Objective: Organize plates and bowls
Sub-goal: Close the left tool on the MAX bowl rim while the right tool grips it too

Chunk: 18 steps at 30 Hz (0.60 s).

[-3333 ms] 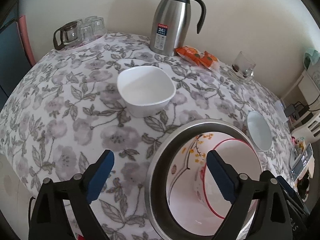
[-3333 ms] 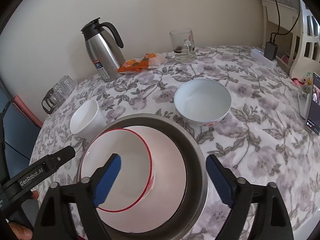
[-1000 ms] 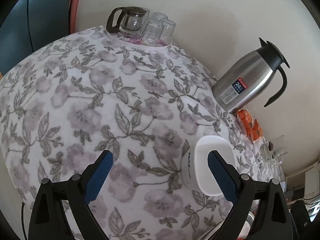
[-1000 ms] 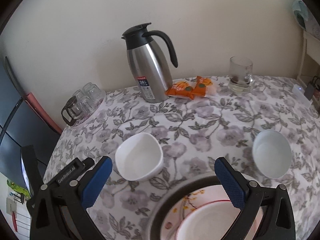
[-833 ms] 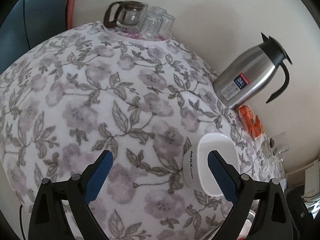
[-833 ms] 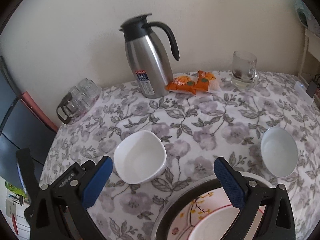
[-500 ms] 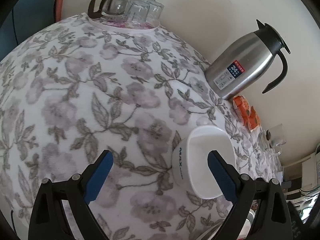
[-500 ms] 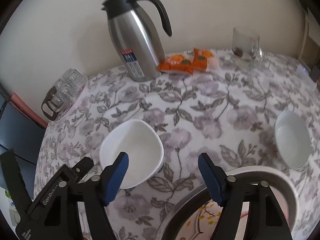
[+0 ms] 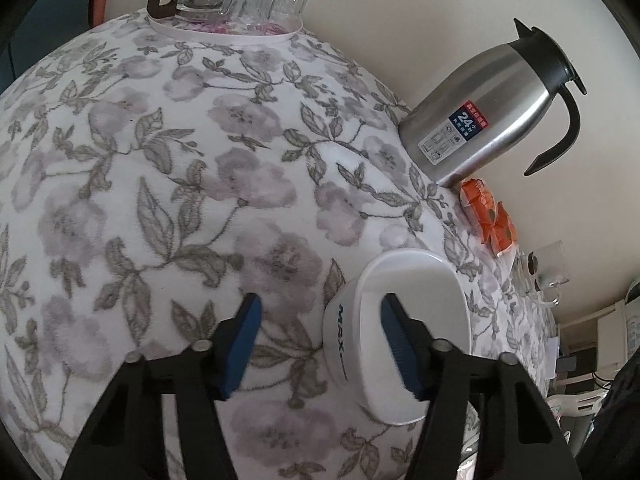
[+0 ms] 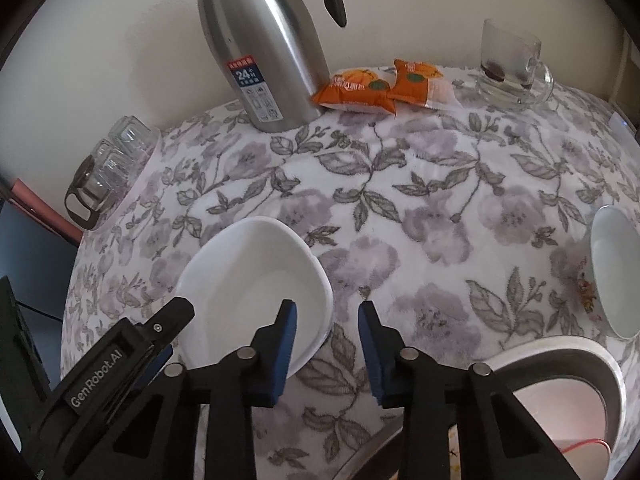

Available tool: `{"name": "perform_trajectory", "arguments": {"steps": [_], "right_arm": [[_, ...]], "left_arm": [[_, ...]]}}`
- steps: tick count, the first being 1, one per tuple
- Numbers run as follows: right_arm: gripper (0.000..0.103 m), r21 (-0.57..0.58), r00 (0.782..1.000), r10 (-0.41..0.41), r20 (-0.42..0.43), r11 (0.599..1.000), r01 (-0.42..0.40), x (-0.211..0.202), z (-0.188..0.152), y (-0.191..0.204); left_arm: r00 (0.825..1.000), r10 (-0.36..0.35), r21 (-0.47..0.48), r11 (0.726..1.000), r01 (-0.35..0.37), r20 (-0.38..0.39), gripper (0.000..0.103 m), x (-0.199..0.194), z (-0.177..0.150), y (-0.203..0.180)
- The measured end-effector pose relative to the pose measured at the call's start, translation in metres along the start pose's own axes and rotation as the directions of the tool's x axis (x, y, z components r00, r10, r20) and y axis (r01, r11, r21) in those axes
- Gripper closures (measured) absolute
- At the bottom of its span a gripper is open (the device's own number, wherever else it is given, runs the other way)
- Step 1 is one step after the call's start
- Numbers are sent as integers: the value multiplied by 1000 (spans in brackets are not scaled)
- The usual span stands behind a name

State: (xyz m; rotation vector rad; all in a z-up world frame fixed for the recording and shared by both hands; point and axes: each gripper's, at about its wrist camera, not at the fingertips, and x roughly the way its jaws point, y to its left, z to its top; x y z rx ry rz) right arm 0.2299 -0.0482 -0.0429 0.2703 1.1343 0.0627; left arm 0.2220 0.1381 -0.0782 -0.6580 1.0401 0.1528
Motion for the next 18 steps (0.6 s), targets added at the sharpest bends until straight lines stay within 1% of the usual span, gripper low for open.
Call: {"name": "perform_trajectory", "arguments": {"steps": [2,3,4,5,8,9,11,12,14,16,18], "right_arm": [[74,7,1000,7,-12,1000,-7,6,0,-1],[76,15,1000,8,-21,1000,-8,10,-1,-3],[77,20,999,11,-30,1000,-11,13,-2,-4],[78,24,999,18,-32,1000,-17,15,-2,-5],[79,26,999,27,-34,999,-26,20,-1,-6],[80,25,999,28,-34,999,-27,21,-1,-5],[81,23,999,29,-37,999,-28,23,0,-5],[83,23,999,29,-38,999,-28,24,0,-4],[86,16,999,36,-37,999,-35,25,0,-3],[88,7,999,36,-36,999,-36,24,0,-1],[89,-2,999,27,-36,1000,-27,25,-1,0]], "left_arm": [[1000,-4,-8,1000,4,-1,46,4,1,1],[1000,-5,-10,1000,5,-1,46,6,2,1],[1000,-5,-11,1000,5,-3,48,8,3,1],[1000,-7,-10,1000,7,-5,52,10,4,2],[1000,-13,0,1000,13,-11,60,13,6,0],[1000,-13,9,1000,13,-10,62,14,6,-2],[1000,-10,33,999,11,-10,71,16,6,-8],[1000,-8,41,999,9,-9,73,17,6,-10],[1000,-16,56,998,17,-15,86,18,6,-14],[1000,-24,63,998,25,-19,91,18,6,-16],[1000,-23,75,997,25,-20,91,16,6,-17]]}}
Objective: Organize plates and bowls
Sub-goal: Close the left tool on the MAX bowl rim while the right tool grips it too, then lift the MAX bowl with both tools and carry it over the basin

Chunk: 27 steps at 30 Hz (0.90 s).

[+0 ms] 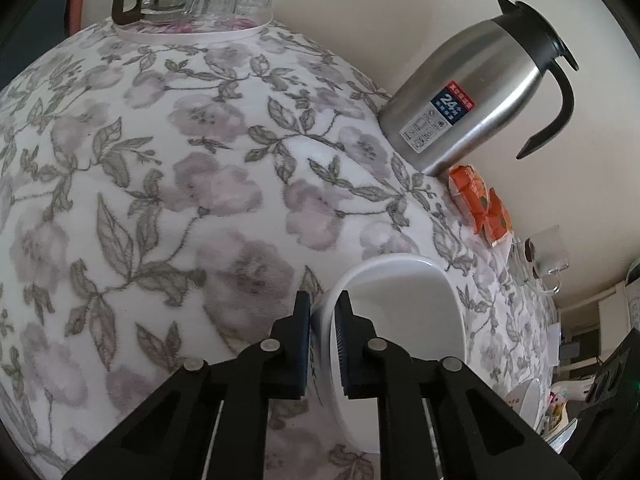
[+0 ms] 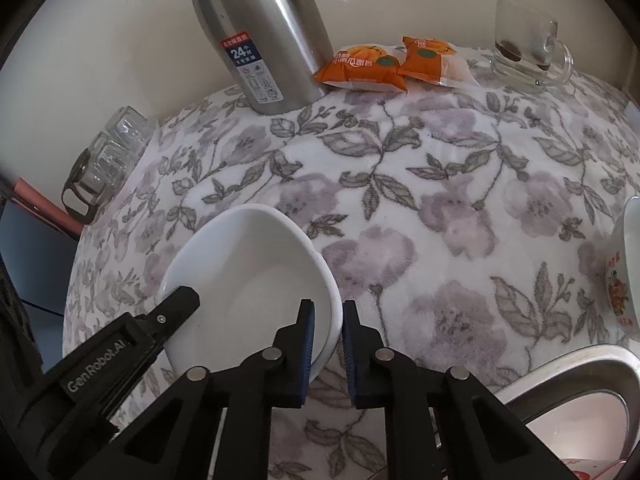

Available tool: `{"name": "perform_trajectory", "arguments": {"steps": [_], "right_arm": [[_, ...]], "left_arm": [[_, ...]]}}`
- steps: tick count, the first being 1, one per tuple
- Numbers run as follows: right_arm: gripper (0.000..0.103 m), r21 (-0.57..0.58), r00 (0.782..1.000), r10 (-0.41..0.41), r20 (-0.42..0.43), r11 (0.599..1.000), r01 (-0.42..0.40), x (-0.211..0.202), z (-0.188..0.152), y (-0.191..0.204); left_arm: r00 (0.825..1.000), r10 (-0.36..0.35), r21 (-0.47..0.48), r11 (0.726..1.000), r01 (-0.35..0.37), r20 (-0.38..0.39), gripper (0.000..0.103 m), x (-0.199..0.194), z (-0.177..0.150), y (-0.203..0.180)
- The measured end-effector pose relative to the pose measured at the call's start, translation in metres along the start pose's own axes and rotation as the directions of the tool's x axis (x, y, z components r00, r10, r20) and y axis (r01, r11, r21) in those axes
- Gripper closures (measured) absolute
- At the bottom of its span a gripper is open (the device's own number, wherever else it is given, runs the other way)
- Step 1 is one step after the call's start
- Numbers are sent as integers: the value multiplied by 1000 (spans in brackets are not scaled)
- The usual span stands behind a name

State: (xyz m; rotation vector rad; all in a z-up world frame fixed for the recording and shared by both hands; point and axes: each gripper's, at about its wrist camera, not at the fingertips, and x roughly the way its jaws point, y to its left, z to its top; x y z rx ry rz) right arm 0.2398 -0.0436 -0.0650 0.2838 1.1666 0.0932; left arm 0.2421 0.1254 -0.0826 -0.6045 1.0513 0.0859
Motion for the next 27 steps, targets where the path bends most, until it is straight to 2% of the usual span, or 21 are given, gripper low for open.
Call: {"name": "perform_trajectory", "arguments": {"steps": [7,15,27], "right_arm": [[89,-7,1000,4,1,1000,-4,-8,-5,1],[89,-27,998,19,58,999,-17,-44,-5,5],[89,-43,989,34,141,999,-28,-104,-17,-2]], "left_arm": [[1000,-9,21,1000,9,-12,91,-7,0,-2],[998,-37,71,997,34,44,91,-42,0,-17],[987,-107,132,987,91,116,91,-94,-19,-41]]}}
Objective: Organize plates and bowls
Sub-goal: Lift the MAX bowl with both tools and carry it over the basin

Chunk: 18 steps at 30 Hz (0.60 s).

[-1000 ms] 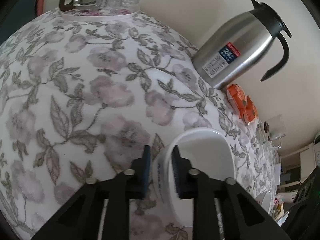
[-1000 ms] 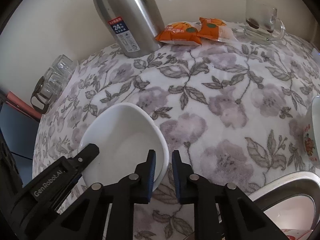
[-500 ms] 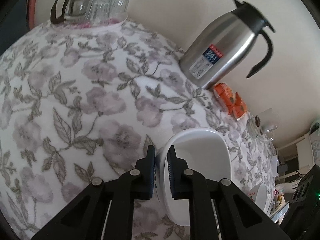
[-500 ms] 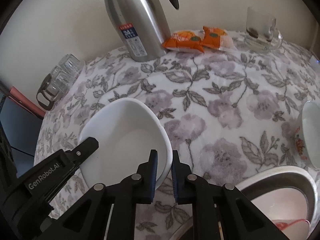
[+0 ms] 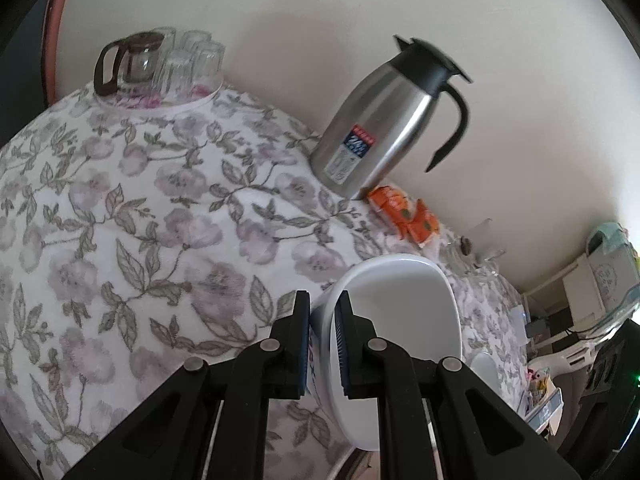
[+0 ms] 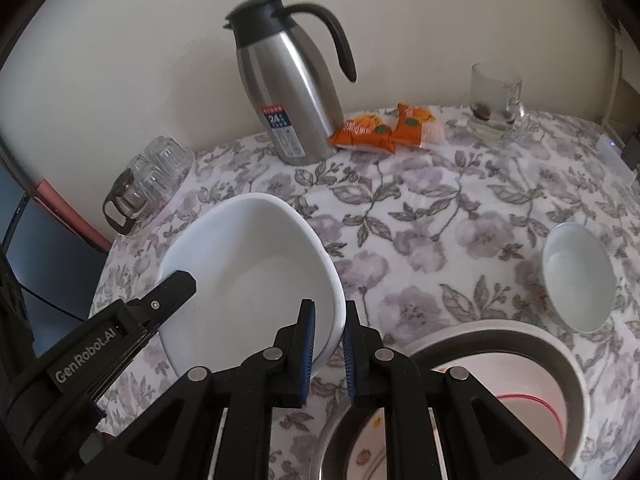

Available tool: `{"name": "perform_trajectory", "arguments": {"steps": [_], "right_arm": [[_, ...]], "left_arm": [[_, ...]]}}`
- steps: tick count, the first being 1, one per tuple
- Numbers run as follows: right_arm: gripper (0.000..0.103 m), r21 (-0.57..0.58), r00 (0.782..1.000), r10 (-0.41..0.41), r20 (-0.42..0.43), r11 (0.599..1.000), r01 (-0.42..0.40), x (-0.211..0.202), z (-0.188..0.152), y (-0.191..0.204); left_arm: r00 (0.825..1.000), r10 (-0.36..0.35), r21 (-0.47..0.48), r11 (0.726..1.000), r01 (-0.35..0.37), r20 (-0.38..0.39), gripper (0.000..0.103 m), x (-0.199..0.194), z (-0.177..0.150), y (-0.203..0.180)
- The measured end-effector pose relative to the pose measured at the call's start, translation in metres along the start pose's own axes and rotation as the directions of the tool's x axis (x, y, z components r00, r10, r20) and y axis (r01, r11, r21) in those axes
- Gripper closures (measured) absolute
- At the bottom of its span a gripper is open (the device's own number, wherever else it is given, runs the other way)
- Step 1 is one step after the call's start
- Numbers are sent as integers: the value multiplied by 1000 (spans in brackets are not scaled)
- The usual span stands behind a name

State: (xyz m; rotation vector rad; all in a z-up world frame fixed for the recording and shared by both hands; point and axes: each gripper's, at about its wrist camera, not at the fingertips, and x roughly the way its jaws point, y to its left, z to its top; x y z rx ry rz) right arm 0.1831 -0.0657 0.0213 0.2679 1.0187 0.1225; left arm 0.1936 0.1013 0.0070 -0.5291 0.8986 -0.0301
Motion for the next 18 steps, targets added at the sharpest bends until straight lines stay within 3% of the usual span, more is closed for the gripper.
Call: {"name": "perform_trajectory", "arguments": {"steps": [18], "right_arm": [[89,13,992,57,111,998,-59,-63,-17,-30]], "left_arm": [[996,-74,108,992,68,55,90,-47,-21,-42]]}}
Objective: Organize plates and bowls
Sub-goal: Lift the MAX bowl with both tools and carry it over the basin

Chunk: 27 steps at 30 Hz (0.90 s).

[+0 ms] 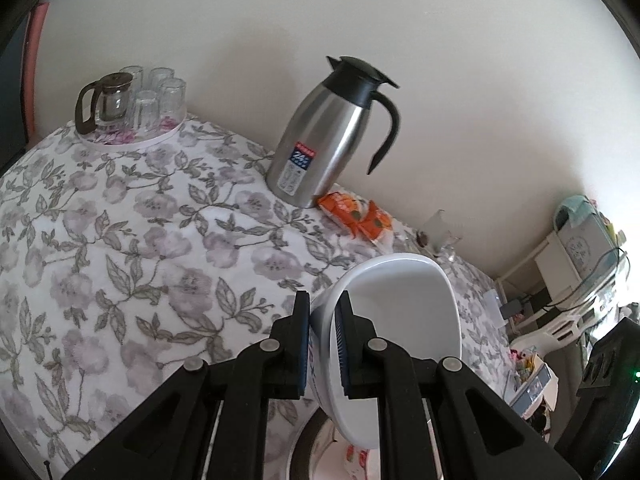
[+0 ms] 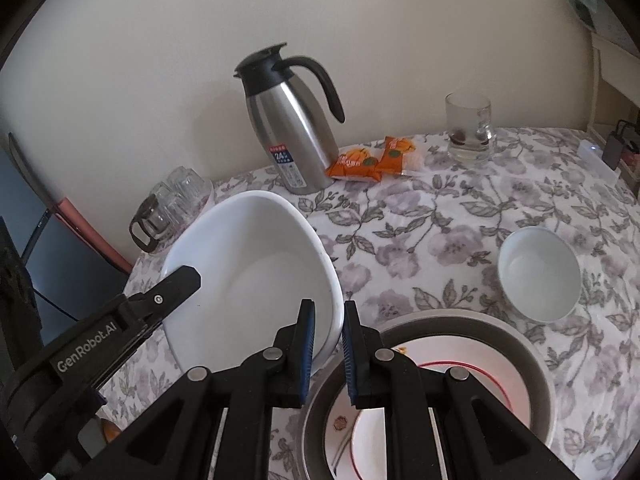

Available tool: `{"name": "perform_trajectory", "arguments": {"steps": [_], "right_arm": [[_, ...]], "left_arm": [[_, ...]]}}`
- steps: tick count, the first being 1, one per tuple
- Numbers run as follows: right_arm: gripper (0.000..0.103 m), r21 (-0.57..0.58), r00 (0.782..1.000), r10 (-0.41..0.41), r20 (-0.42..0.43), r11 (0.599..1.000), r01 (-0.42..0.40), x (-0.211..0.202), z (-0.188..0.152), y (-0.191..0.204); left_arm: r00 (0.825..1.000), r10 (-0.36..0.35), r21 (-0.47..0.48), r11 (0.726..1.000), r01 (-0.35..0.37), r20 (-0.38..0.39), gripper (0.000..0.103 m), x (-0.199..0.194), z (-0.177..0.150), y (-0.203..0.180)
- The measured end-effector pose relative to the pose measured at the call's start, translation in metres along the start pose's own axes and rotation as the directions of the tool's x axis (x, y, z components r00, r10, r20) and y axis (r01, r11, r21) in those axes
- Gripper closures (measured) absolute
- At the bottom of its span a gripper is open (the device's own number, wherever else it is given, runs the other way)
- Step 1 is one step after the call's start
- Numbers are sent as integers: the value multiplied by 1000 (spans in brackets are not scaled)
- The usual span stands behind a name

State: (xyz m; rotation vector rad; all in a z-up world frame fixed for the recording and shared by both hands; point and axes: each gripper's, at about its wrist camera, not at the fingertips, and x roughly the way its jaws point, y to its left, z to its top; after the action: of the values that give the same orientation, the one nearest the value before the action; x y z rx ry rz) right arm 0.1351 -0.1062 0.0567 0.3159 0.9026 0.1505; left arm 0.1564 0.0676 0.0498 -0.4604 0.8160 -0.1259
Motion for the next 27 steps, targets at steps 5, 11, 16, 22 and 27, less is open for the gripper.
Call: {"name": "perform_trajectory", "arguments": {"steps": [5,11,16,22,27], "right_arm": [[89,21,999,9,38,1000,-10,-19,-5,-14],[88,43,997,14,71,999,-17,-37,-10,-30],[89,50,994,-2,110,999,-4,-54,-13,-44],[88,64,992,-9,128,998,0,-69,-15,-62],[88,86,991,-12,136,996,0,-81,-17,-79]], "left_arm": [[1000,-14,40,999,13,10,90,-8,-7,-17],[999,-36,76,996,36,7,91,-12,-16,-36],[999,-47,127,991,45,7,91,-14,-25,-57],[999,-52,182,982,50,3,90,-16,-35,-80],[996,-84,191,978,87,-24,90,-14,-43,-92]]}}
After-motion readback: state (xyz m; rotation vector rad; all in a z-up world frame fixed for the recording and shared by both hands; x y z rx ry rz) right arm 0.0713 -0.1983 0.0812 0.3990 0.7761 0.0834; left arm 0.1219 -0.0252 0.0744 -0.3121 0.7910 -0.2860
